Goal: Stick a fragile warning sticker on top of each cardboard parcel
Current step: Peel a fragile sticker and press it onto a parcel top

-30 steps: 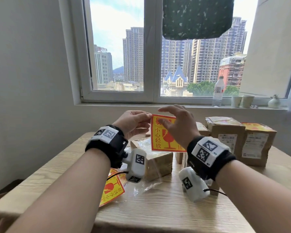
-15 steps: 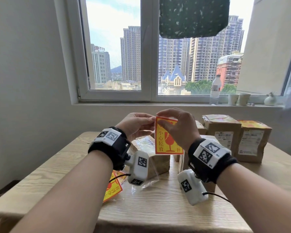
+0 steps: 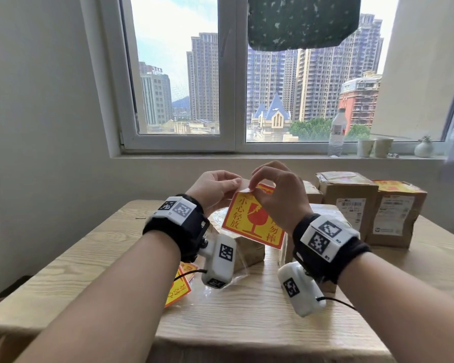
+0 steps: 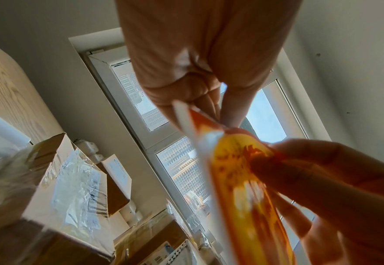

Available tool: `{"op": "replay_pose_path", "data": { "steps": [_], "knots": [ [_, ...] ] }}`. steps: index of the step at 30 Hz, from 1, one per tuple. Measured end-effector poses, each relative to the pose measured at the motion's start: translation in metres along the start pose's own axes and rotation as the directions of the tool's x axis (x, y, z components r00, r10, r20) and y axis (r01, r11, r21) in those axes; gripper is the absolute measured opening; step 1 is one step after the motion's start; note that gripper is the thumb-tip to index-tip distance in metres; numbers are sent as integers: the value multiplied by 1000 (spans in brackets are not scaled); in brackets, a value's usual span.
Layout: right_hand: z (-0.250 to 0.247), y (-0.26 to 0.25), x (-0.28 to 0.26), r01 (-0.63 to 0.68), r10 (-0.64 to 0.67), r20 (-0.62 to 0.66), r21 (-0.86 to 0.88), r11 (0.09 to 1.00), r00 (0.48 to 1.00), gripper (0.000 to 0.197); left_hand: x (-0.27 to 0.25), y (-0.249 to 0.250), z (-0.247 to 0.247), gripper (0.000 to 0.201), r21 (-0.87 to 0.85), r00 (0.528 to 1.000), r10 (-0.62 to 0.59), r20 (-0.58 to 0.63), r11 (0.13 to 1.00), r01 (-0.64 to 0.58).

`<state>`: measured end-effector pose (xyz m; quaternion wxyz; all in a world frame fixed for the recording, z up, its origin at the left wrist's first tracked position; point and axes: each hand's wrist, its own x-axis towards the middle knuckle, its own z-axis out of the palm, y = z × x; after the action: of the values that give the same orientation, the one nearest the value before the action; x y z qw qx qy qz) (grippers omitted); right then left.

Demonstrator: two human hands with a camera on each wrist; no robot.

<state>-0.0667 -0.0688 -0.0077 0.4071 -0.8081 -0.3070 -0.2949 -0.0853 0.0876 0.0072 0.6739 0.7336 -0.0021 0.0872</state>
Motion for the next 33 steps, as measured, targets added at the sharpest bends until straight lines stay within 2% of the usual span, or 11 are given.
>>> {"op": "replay_pose_path", "data": {
  "steps": [3,6,8,9,13,16,19,24,29,31,33],
  "knots": [
    [1,2,1,8,-7,-29,43,999,1000,20,1,-3,1,6,36,997,22,-71,999,-19],
    [2,4,0,45,-43,-46,50,998,998,37,2,-4,-1,23,98,995,39,-96,995,-30],
    [2,6,1,35,-34,-32,37,999,999,50,1,-3,-2,26,107,994,33,-105,994,-21],
    [1,7,2,2,-1,-23,38,999,1000,48,1,-3,-3,28,74,994,26,-102,997,-18],
    [0,14,4,-119,119,-11,39,992,993,15,3,-3,-4,29,-49,991,6,-134,999,-13],
    [3,16,4,-125,126,-19,50,991,992,22,5,-6,-10,10,-67,973,-21,-228,998,6],
    [6,17,7,-101,107,-51,103,990,993,23,10,-12,-23,12,-69,945,-48,-324,997,27],
    [12,17,16,-80,106,-142,177,981,984,19,26,-37,-66,24,-63,848,-68,-525,997,41],
    [29,16,21,-108,121,-59,186,977,991,45,37,-83,-133,26,-70,724,-145,-674,989,133],
    [41,19,22,-133,145,-45,201,971,988,46,33,-105,-157,27,-107,679,-200,-706,978,177],
    [55,22,23,-166,173,-23,180,970,985,44,28,-126,-175,29,-156,660,-257,-706,965,210]
  ]
}}
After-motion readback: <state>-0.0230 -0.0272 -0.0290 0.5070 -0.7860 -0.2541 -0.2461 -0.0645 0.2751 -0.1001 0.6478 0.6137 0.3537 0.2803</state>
